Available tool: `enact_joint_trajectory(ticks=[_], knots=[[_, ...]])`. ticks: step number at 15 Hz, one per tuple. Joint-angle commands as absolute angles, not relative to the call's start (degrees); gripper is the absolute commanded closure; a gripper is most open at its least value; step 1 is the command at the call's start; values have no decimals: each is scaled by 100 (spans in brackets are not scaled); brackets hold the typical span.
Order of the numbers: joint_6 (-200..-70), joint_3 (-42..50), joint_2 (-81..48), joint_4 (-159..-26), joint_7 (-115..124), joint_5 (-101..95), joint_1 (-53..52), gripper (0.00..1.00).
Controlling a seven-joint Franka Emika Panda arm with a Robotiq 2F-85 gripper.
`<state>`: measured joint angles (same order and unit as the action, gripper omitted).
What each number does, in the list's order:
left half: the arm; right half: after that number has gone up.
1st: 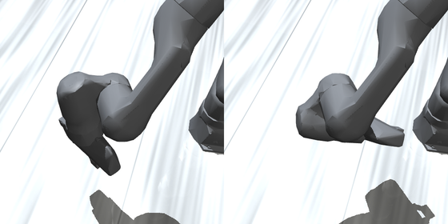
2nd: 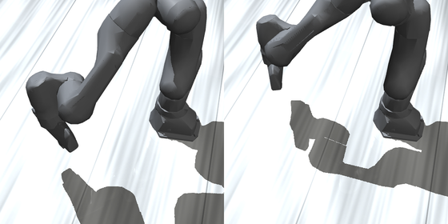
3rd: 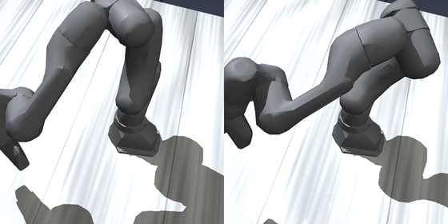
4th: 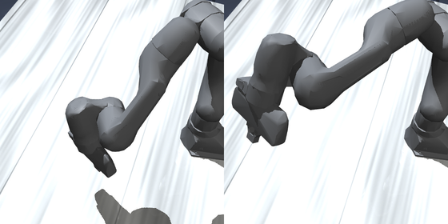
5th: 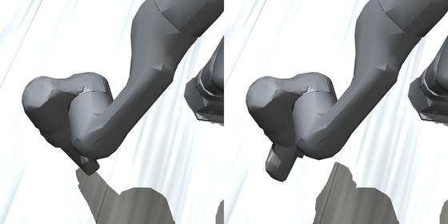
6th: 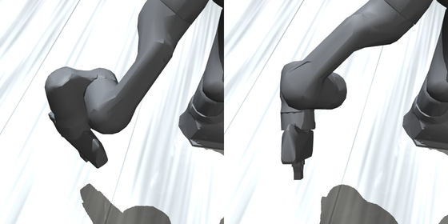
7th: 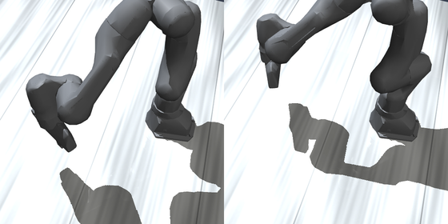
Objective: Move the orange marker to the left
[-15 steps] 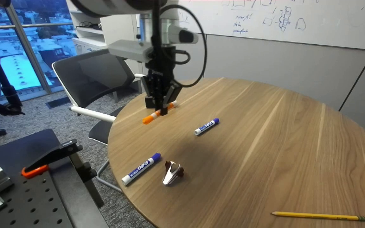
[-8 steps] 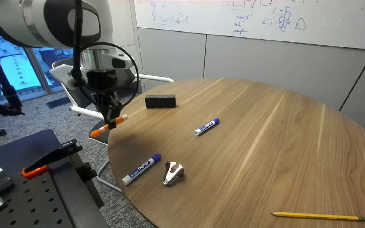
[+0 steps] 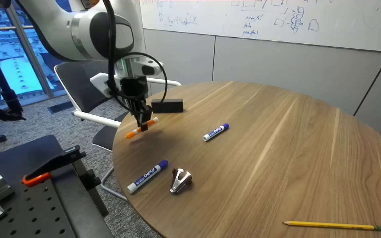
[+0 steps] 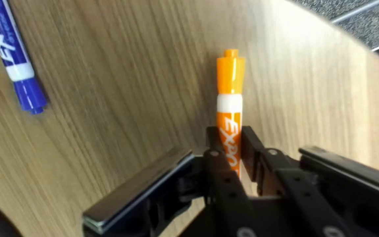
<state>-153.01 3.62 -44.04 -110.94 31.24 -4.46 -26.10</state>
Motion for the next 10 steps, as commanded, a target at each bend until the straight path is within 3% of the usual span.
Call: enact_joint_trajectory(ticks=[1, 3, 4, 6, 10], knots=[[-15052, 602, -5029, -10292, 3340, -404, -2670, 95], [-14958, 646, -5138, -10143, 3348, -388, -2644, 95], [-14921, 662, -5167, -10096, 3364, -390, -2644, 55], [-14804, 659, -5077, -10129, 3373, -406, -2625, 49], [-14507, 555, -4780, -10364, 3228, -401, -2509, 19]])
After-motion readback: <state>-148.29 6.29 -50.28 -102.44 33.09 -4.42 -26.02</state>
